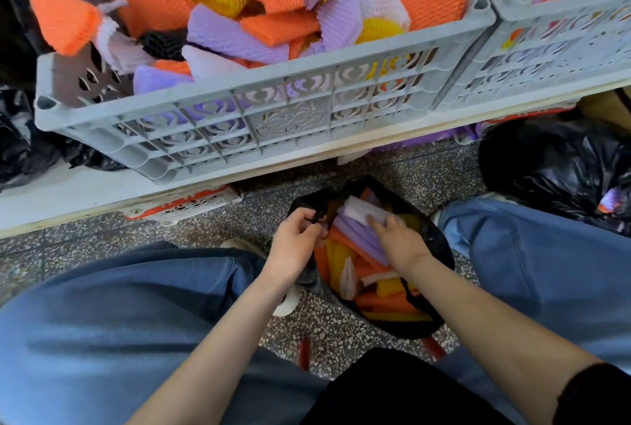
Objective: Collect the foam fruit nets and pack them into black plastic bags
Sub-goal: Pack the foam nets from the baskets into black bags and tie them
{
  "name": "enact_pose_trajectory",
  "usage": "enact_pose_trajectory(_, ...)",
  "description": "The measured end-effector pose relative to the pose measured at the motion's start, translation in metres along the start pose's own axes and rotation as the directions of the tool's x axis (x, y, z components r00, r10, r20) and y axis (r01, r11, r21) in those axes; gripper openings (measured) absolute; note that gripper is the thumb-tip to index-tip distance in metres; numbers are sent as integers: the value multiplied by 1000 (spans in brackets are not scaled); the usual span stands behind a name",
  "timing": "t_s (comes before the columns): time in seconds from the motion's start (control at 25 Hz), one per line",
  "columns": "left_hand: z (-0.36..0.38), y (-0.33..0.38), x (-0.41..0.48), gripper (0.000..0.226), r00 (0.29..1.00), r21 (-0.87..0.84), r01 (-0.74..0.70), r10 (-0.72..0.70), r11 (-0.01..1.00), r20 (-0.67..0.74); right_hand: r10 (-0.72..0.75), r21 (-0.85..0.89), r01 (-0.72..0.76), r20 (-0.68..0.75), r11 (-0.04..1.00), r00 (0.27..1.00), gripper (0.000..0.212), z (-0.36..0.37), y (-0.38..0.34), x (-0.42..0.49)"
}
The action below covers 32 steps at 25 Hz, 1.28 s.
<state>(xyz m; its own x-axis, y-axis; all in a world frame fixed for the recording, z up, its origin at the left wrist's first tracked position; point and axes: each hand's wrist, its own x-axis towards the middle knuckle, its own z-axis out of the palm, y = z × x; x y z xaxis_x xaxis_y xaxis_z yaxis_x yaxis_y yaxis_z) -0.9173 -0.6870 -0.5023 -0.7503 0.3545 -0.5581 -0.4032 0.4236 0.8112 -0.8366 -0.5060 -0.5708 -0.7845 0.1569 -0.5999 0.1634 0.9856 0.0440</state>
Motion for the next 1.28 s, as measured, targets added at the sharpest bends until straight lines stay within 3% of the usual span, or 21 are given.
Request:
enact_pose_trajectory(0.12, -6, -3, 6, 8, 1000, 146, 8, -11, 989, 21, -96, 134, 95, -3, 986, 995, 59, -14, 8, -3)
enact_pose_trajectory(0.2, -12, 4, 5, 19, 997, 234, -34, 18, 972, 72, -163, 84, 186, -231, 979, 959, 43, -40, 15, -10)
enact_pose_trajectory(0.28, -27, 25, -2, 27, 974, 356, -228, 206, 906, 100, -114, 63, 179, -558, 982, 822, 24, -77, 24, -16)
enact_pose_trajectory(0.32, -38, 39, -8, 27, 924, 425, -377, 367, 823, 108, -72, 86, 180, -692, 980, 718, 21, -99, 29, -21)
enact_pose_trajectory(0.4, -61, 79, -19, 23, 747, 499, -618, 651, 607, 133, -33, 116, 238, -838, 964, 544, 24, -150, 33, -29)
enact_pose_trajectory(0.48, -84, 117, -18, 23, 596, 528, -715, 795, 459, 117, -29, 111, 310, -910, 944, 414, 24, -200, 29, -30)
enact_pose_trajectory(0.56, -107, 150, -2, 23, 544, 551, -710, 839, 439, 33, -26, 98, 319, -932, 943, 363, 26, -243, 23, -19)
enact_pose_trajectory(0.64, -125, 173, 27, 24, 524, 634, -649, 851, 419, -26, 16, 150, 318, -922, 936, 387, 31, -277, 17, 6)
enact_pose_trajectory(0.68, -133, 181, 46, 24, 538, 693, -585, 841, 420, -56, 34, 189, 316, -898, 930, 439, 34, -292, 15, 24)
enact_pose_trajectory(0.76, -146, 192, 85, 33, 654, 785, -383, 743, 486, -141, 80, 313, 300, -800, 901, 594, 45, -314, 11, 60)
enact_pose_trajectory(0.84, -156, 198, 113, 47, 814, 798, -179, 542, 575, -208, 122, 441, 270, -680, 856, 723, 58, -324, 8, 96)
enact_pose_trajectory(0.92, -159, 202, 126, 57, 912, 759, -42, 335, 650, -236, 157, 530, 262, -619, 806, 769, 68, -328, 4, 124)
enact_pose_trajectory(0.96, -161, 202, 130, 59, 929, 744, -16, 285, 668, -237, 173, 564, 266, -605, 782, 777, 72, -330, 0, 132)
enact_pose_trajectory(1.12, -156, 208, 130, 59, 887, 674, -114, 381, 730, -262, 223, 573, 207, -589, 793, 777, 74, -333, -2, 151)
enact_pose_trajectory(1.28, -146, 223, 113, 32, 783, 482, -317, 512, 817, -353, 228, 572, 214, -601, 792, 766, 17, -345, 3, 140)
